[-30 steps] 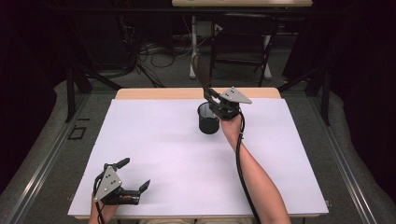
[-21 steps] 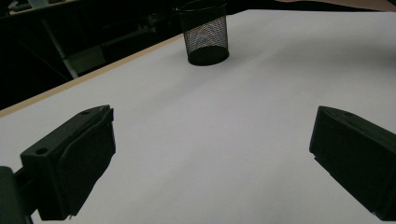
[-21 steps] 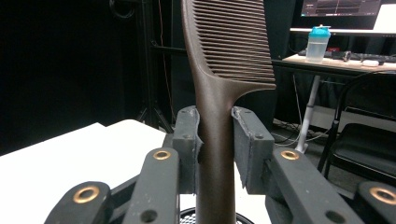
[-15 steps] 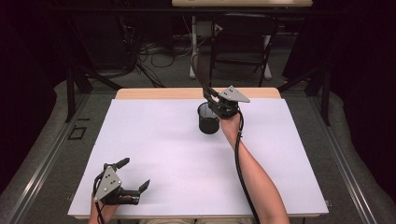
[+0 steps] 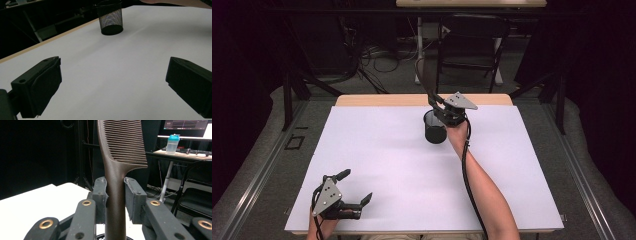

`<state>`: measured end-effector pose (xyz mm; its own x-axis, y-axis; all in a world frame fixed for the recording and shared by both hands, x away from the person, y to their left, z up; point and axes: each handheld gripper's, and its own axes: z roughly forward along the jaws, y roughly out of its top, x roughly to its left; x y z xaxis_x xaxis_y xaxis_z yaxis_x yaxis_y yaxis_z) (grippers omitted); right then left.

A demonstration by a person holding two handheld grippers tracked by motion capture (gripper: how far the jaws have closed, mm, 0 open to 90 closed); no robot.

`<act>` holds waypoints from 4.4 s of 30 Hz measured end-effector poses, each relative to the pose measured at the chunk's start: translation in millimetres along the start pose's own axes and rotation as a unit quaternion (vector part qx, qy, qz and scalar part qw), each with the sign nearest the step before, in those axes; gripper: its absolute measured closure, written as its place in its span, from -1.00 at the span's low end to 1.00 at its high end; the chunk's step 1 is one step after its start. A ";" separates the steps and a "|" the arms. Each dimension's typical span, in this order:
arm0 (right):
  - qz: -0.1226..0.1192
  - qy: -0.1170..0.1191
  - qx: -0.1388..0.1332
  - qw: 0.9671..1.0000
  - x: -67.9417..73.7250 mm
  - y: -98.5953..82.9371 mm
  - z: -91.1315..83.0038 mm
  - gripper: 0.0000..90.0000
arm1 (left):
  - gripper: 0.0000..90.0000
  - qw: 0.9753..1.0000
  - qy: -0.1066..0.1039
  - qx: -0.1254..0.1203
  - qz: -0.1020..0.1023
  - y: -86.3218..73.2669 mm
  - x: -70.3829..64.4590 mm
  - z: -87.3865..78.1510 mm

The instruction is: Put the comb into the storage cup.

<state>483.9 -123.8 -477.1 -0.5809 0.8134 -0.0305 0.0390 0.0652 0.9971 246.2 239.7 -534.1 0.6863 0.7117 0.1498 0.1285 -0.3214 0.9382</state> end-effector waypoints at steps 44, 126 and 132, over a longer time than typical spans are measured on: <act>0.007 0.003 0.018 1.000 -3.9 -22.3 8.8 0.61 | -0.99 1.000 0.000 -0.001 0.001 -0.2 0.2 -0.9; 0.015 0.044 0.086 0.995 -0.3 -20.6 -23.8 -0.45 | -0.99 1.000 -0.001 0.000 0.002 -0.1 -0.3 -0.9; 0.013 0.062 0.101 0.993 2.3 -13.3 -35.6 -0.62 | -0.99 1.000 -0.002 0.001 0.003 0.5 -1.6 0.3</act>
<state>453.0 -143.3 -488.0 -0.6721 0.7403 0.0156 0.2097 0.1702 0.9628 245.4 238.2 -534.0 0.6906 0.7065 0.1544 0.1248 -0.3267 0.9369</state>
